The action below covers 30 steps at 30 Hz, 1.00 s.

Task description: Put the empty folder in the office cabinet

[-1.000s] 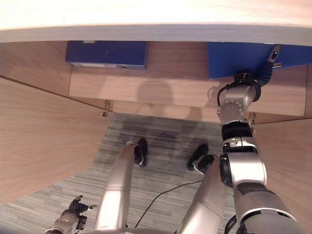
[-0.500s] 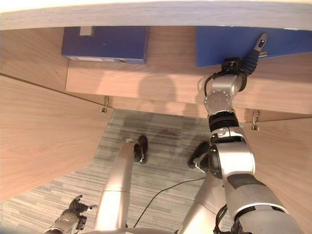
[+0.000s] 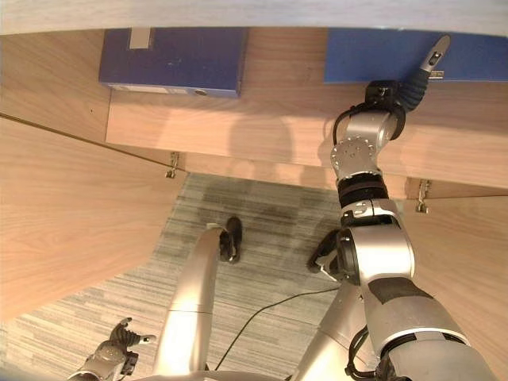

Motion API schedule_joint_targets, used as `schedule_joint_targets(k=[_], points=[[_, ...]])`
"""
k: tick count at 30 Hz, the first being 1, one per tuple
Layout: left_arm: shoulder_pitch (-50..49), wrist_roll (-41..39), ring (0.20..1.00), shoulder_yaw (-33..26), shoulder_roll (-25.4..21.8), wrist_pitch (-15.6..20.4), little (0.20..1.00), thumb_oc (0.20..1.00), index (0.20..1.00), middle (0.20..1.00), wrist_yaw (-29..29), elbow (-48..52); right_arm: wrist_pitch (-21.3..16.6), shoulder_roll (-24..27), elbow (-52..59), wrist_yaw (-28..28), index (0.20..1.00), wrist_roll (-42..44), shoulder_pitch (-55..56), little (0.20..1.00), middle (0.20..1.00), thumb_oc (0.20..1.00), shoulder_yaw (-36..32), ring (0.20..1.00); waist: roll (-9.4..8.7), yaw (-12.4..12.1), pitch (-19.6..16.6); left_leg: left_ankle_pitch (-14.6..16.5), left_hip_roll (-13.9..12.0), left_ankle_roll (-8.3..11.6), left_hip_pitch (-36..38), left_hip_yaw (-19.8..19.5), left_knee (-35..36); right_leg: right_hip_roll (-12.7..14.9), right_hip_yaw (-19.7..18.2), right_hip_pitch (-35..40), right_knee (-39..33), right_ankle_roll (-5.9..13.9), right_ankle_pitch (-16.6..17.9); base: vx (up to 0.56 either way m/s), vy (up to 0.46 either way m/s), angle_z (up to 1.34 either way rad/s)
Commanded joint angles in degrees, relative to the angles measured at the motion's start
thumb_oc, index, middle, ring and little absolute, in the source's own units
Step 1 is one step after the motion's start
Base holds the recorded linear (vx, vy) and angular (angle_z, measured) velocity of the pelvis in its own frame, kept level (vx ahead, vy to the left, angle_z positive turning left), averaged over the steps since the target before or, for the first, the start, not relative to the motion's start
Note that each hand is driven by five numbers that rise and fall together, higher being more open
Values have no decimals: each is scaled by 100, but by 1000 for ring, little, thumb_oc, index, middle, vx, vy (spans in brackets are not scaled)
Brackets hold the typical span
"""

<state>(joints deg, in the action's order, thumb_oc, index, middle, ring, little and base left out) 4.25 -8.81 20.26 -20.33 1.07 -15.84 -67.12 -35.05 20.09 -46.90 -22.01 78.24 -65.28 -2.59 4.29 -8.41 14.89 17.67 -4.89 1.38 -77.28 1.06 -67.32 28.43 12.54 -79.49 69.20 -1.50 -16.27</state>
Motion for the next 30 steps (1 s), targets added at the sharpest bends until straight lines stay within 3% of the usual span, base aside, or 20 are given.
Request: schedule_joint_targets(k=[1, 11, 23, 27, 28, 29, 30], points=[[154, -175, 1000, 135, -337, -128, 1000, 1000, 1000, 1000, -151, -173, -86, -168, 438, 121, 1000, 37, -107, 1000, 1000, 1000, 86, 1000, 101, -48, 343, 171, 17, -132, -88, -75, 41, 45, -589, 205, 355, 310, -314, 0, 0, 0], [369, -143, 1000, 53, -212, -237, 1000, 1000, 1000, 1000, -263, -127, -370, -1285, 1505, 151, 1000, -6, 590, 1000, 1000, 1000, 128, 1000, 54, 129, 435, 150, -29, -144, -146, -30, 102, -14, -617, 122, 263, 317, -219, 0, 0, 0], [532, -164, 1000, -107, -15, -357, 1000, 1000, 1000, 1000, -324, -62, -570, -2123, 2945, 271, 1000, -3, 1815, 1000, 1000, 1000, 460, 1000, -65, 414, 529, 128, -107, -143, -155, -26, 172, -60, -610, 86, 164, 312, -149, -2, 3, -3], [531, -156, 1000, -164, -64, -380, 1000, 1000, 1000, 1000, -289, -94, -449, -1996, 3178, 379, 1000, -19, 2014, 1000, 1000, 1000, 604, 1000, -99, 488, 543, 130, -140, -143, -153, -3, 150, -87, -613, 80, 154, 316, -122, -7, 7, -4], [524, -173, 1000, -214, -122, -369, 1000, 1000, 1000, 1000, -263, -131, -344, -1817, 3172, 425, 1000, -72, 2029, 1000, 1000, 1000, 750, 1000, -119, 499, 551, 118, -152, -141, -144, 6, 160, -96, -616, 82, 139, 314, -105, -21, -2, -5], [506, -190, 1000, -346, -303, -338, 1000, 1000, 1000, 1000, -216, -173, 137, -1072, 3176, 462, 1000, -578, 1997, 1000, 1000, 1000, 1192, 1000, -198, 519, 554, 79, -188, -135, -135, 7, 169, -99, -618, 75, 107, 309, -61, -18, -4, -5], [508, -188, 1000, -350, -287, -337, 1000, 1000, 1000, 1000, -214, -173, 150, -1060, 3182, 445, 1000, -593, 1994, 1000, 1000, 1000, 1199, 1000, -185, 522, 559, 79, -189, -135, -133, 9, 170, -101, -620, 75, 106, 309, -60, -26, -24, -8]])
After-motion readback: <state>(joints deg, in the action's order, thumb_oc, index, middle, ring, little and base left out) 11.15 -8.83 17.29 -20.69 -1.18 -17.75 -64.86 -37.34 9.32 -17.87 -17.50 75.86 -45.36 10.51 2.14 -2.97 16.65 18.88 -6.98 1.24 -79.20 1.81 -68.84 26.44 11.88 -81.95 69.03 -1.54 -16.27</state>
